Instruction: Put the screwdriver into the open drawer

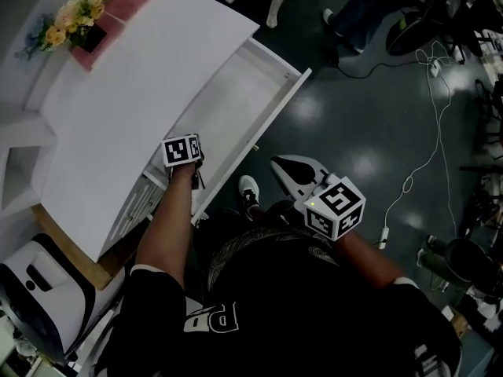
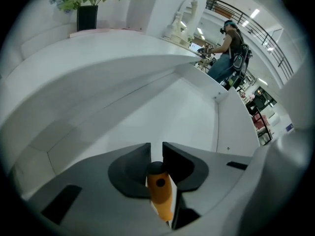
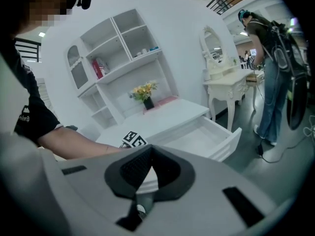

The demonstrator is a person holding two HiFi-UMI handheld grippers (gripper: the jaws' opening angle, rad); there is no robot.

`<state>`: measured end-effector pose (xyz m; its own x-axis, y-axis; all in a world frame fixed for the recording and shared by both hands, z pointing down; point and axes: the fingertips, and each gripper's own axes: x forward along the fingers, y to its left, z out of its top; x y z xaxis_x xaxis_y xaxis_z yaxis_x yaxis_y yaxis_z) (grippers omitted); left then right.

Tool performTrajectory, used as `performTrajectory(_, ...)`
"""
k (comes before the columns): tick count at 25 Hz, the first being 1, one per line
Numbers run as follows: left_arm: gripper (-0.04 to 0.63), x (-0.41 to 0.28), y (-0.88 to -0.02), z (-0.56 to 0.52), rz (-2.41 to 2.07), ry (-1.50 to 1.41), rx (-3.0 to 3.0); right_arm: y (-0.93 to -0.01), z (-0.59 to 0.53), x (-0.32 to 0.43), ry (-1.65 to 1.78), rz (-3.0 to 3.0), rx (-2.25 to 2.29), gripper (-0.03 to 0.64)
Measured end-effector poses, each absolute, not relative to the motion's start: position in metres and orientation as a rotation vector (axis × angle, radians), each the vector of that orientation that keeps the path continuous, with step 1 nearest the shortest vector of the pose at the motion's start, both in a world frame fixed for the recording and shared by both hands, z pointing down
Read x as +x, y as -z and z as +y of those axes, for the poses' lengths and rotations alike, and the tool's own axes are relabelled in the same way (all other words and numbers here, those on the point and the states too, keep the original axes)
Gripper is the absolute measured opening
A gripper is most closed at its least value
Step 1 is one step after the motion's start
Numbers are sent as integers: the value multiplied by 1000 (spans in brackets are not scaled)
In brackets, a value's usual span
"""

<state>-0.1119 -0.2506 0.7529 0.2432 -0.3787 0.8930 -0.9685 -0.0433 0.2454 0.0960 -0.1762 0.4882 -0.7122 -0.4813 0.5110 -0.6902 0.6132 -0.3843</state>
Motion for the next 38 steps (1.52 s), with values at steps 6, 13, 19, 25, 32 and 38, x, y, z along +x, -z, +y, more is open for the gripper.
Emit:
performTrajectory(6,86,-112,-765,-250,-1268,-884,1571,-492,-182,97,-821,-2472,950,11)
performTrajectory(13,87,-116,-770,-250,-1274,-910,1551,-493,-187,96,-834,-2471,950,11)
performTrajectory(19,91,-117,-773,-249,-1270,-937,1548,-493,-187,95,-837,-2473,942,11)
performTrajectory(25,155,-111,-771,-251,-1231,-943,1566,-493,-190,90,-843,-2484,925,11)
performTrajectory(32,179,-112,-765,-254,-1222,-930,1574,-489,-191,86,-833,-2500,915,11)
performTrajectory(38,179,-113,-760,-250,-1234,-930,1572,-486,-189,87,-818,-2509,914,11)
